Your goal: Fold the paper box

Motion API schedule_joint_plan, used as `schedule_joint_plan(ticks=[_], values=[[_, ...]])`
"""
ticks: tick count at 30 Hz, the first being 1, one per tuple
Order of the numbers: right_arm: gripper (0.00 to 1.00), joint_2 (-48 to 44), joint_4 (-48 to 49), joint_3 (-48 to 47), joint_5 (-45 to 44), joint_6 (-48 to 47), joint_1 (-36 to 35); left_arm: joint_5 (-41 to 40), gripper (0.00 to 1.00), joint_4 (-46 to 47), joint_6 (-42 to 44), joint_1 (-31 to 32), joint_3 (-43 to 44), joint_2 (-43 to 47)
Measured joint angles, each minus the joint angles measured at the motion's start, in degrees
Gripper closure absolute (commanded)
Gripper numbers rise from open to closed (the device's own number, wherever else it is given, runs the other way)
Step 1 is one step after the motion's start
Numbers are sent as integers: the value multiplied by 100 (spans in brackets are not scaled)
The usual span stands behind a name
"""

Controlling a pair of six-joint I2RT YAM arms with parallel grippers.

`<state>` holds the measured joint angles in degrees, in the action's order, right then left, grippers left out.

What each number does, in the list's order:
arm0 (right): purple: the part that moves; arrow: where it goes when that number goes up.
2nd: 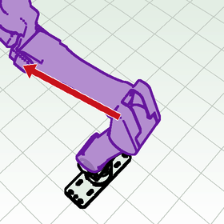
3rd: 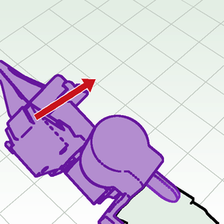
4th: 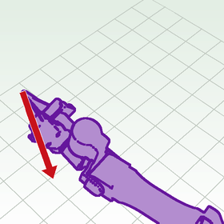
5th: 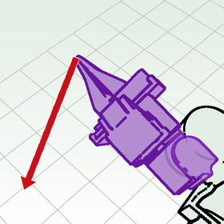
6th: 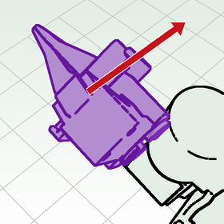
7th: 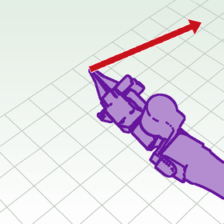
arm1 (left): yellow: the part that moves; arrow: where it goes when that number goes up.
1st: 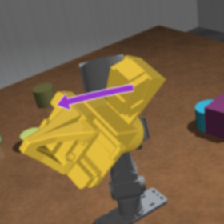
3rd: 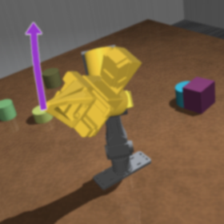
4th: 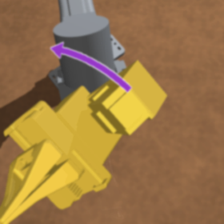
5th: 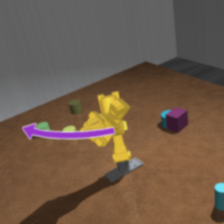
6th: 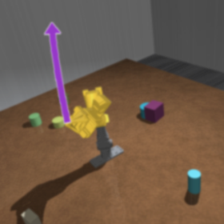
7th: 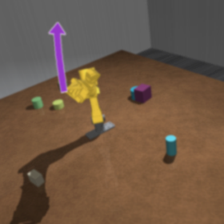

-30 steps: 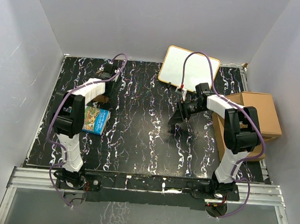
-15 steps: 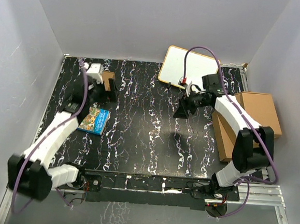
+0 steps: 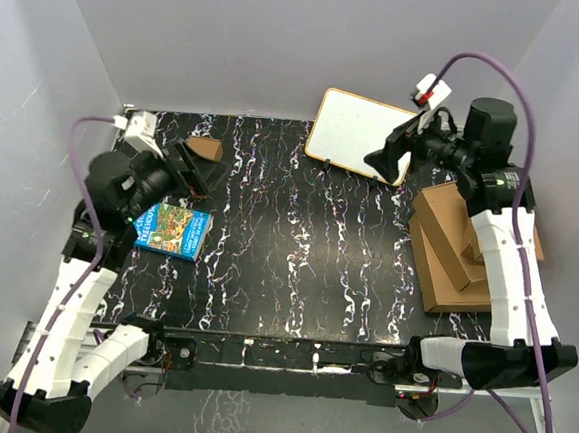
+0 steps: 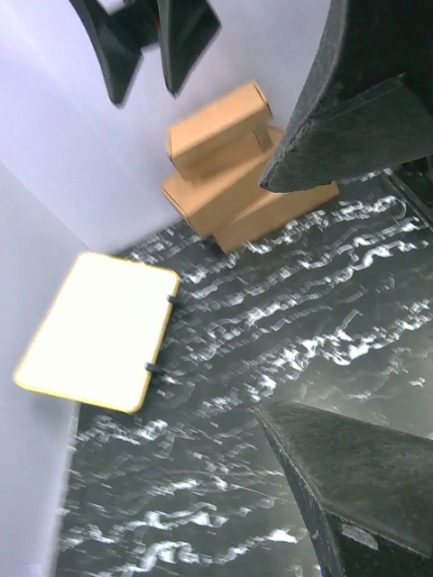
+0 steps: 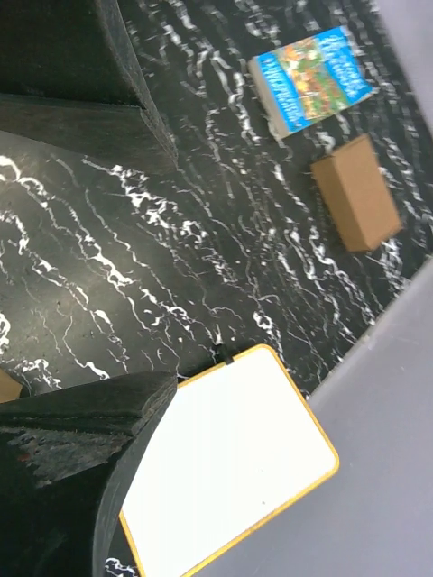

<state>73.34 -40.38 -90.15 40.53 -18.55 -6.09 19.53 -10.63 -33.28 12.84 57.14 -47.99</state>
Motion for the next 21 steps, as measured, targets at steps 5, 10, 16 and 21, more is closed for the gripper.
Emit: schedule_joint_plan(ticks=[5, 10, 16, 21], values=[[0, -205, 116, -267, 160, 643, 363, 166, 3, -348, -2, 0, 1375, -170], [0, -428, 96, -310, 422, 839, 546, 297, 3, -730, -22, 0, 2000, -232], [0, -487, 31, -702, 772, 1220, 551, 168, 3, -1196, 55, 0, 2229, -256], [0, -459, 81, -990, 739, 1873, 754, 57, 3, -1443, 236, -2, 2435, -407]])
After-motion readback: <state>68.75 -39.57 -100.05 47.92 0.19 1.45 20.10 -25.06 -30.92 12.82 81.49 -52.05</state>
